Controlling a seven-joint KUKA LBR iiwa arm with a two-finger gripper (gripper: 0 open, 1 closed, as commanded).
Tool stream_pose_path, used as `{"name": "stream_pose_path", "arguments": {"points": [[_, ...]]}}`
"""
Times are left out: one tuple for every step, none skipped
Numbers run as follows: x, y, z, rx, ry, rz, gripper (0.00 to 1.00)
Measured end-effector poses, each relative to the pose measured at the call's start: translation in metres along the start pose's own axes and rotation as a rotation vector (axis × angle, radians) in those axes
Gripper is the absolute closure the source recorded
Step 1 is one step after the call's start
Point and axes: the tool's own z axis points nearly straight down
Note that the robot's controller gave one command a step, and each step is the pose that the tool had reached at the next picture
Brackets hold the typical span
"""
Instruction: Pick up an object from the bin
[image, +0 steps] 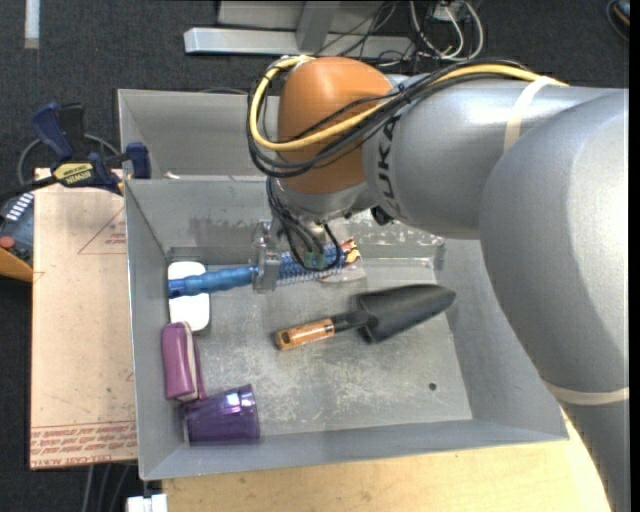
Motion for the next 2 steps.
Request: {"name": "stream_pose_path", "arguments": {"points": [[0.0002, -0.0020, -0.0229, -0.001, -0.005, 0.009, 1.00], [0.0007, -0.0022, -0.0206, -0.001, -0.003, 0.009, 1.00]]}}
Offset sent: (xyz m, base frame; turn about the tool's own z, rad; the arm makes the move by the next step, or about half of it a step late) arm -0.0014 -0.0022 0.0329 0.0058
